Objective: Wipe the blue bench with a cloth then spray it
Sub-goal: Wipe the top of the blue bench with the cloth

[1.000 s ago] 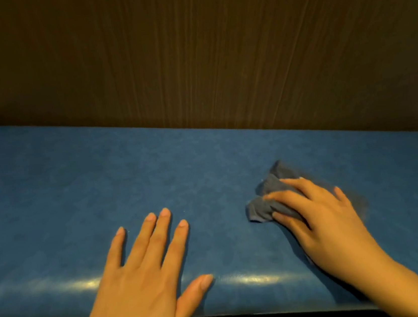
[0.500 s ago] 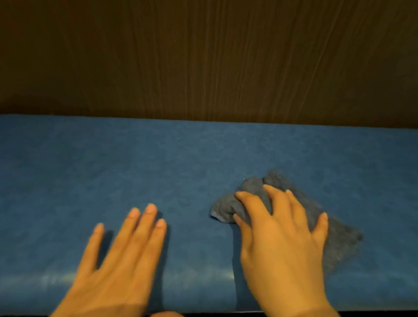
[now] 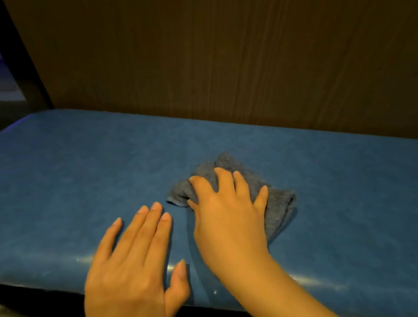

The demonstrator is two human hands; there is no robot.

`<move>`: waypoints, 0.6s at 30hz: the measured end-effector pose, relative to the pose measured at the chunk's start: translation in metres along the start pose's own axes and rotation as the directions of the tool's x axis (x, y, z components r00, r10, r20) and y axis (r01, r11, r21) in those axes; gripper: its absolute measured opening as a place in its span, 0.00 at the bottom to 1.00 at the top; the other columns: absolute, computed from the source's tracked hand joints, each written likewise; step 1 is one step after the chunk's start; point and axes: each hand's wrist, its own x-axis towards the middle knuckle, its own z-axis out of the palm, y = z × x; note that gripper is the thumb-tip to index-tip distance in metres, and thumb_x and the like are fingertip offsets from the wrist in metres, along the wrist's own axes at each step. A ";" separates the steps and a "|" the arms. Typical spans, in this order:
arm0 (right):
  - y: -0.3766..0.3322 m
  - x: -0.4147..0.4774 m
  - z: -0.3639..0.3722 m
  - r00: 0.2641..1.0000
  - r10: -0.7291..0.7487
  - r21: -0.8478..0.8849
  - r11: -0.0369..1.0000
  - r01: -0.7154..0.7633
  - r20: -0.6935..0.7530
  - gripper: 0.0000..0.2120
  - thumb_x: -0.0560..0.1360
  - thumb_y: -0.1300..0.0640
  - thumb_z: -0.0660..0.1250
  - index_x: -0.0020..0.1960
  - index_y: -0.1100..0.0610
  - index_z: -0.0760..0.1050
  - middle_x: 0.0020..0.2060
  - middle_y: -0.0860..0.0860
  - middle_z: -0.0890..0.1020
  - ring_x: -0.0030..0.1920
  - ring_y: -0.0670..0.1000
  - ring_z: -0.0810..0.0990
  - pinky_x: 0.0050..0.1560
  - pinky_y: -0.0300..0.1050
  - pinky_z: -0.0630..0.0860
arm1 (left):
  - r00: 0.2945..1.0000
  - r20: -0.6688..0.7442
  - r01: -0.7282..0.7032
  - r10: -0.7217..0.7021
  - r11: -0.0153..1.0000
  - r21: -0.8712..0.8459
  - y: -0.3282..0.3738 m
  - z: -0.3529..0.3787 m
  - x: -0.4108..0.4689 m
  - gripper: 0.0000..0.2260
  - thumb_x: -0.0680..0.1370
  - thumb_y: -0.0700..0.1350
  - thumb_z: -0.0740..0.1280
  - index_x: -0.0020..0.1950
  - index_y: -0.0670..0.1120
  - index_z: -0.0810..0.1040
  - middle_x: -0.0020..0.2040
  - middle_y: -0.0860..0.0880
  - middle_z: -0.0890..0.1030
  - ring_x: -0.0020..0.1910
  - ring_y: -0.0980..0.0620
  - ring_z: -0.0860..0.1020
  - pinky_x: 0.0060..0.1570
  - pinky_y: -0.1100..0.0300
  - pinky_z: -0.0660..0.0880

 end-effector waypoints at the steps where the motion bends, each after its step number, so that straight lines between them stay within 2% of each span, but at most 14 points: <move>1: 0.001 -0.001 0.000 1.000 -0.012 -0.030 0.999 0.012 0.004 0.14 0.73 0.54 0.65 0.58 0.49 0.76 0.63 0.59 0.77 0.65 0.67 0.72 0.58 0.79 0.59 | 0.999 -0.052 -0.006 0.005 1.000 -0.004 0.001 0.003 -0.001 0.25 0.77 0.51 0.51 0.55 0.36 0.82 0.58 0.40 0.81 0.61 0.48 0.73 0.60 0.49 0.68; 3: 0.002 -0.001 -0.003 1.000 -0.005 -0.091 0.996 0.005 -0.006 0.14 0.66 0.51 0.66 0.51 0.47 0.79 0.54 0.57 0.83 0.56 0.64 0.80 0.49 0.77 0.69 | 0.995 -0.098 -0.006 0.003 1.000 -0.025 0.002 0.006 -0.002 0.24 0.76 0.49 0.52 0.54 0.36 0.82 0.57 0.40 0.81 0.60 0.48 0.73 0.58 0.48 0.70; 4: 0.003 0.001 -0.003 1.000 -0.021 -0.108 0.994 0.019 -0.017 0.14 0.66 0.51 0.66 0.51 0.47 0.79 0.53 0.56 0.83 0.56 0.63 0.81 0.48 0.76 0.71 | 0.996 -0.093 -0.003 -0.001 0.999 -0.037 0.002 0.006 -0.002 0.25 0.75 0.50 0.51 0.54 0.37 0.82 0.57 0.40 0.81 0.60 0.47 0.73 0.58 0.49 0.70; 5: -0.001 0.005 -0.006 1.000 -0.024 -0.086 0.996 0.026 0.016 0.14 0.68 0.52 0.65 0.53 0.46 0.79 0.56 0.56 0.82 0.59 0.63 0.79 0.51 0.76 0.69 | 0.997 -0.076 0.001 -0.005 0.999 -0.047 0.002 0.006 -0.001 0.26 0.76 0.50 0.50 0.54 0.37 0.82 0.57 0.40 0.81 0.61 0.47 0.73 0.59 0.49 0.69; 6: -0.005 0.011 -0.009 0.999 -0.022 -0.054 0.998 0.024 0.046 0.14 0.72 0.53 0.63 0.58 0.46 0.76 0.62 0.56 0.78 0.65 0.63 0.74 0.57 0.77 0.64 | 0.998 -0.054 0.007 -0.010 0.998 -0.056 0.003 0.005 0.000 0.26 0.76 0.51 0.50 0.53 0.37 0.83 0.57 0.40 0.81 0.61 0.47 0.73 0.59 0.50 0.69; 8: -0.014 0.032 -0.007 0.990 -0.009 0.033 0.999 0.004 0.144 0.17 0.79 0.51 0.56 0.67 0.44 0.66 0.73 0.53 0.63 0.75 0.59 0.56 0.68 0.72 0.50 | 0.999 -0.027 0.018 -0.019 0.998 -0.068 0.003 0.004 0.000 0.27 0.76 0.51 0.49 0.53 0.37 0.83 0.57 0.40 0.82 0.61 0.47 0.72 0.58 0.49 0.69; 10: -0.028 0.062 0.001 0.980 -0.054 0.058 0.997 0.043 0.193 0.18 0.80 0.49 0.54 0.69 0.44 0.63 0.75 0.52 0.58 0.76 0.57 0.51 0.69 0.70 0.46 | 0.999 -0.027 0.026 -0.028 0.997 -0.076 0.004 0.003 0.001 0.27 0.77 0.50 0.49 0.52 0.37 0.83 0.56 0.41 0.82 0.61 0.47 0.73 0.58 0.50 0.69; 15: -0.056 0.127 0.027 0.948 -0.231 0.122 0.970 0.209 0.217 0.16 0.79 0.50 0.58 0.66 0.45 0.68 0.69 0.51 0.67 0.71 0.57 0.63 0.68 0.71 0.53 | 0.995 -0.099 0.007 -0.011 0.999 -0.044 0.004 0.003 -0.001 0.25 0.77 0.50 0.51 0.52 0.38 0.84 0.55 0.41 0.82 0.57 0.44 0.81 0.57 0.50 0.71; 18: -0.065 0.140 0.030 0.891 -0.387 0.165 0.920 0.355 0.237 0.15 0.78 0.48 0.59 0.65 0.44 0.70 0.70 0.49 0.68 0.69 0.57 0.66 0.65 0.69 0.58 | 0.991 -0.134 0.004 -0.004 1.000 0.001 0.003 0.005 -0.001 0.25 0.77 0.49 0.50 0.52 0.39 0.84 0.55 0.42 0.83 0.55 0.44 0.81 0.57 0.51 0.71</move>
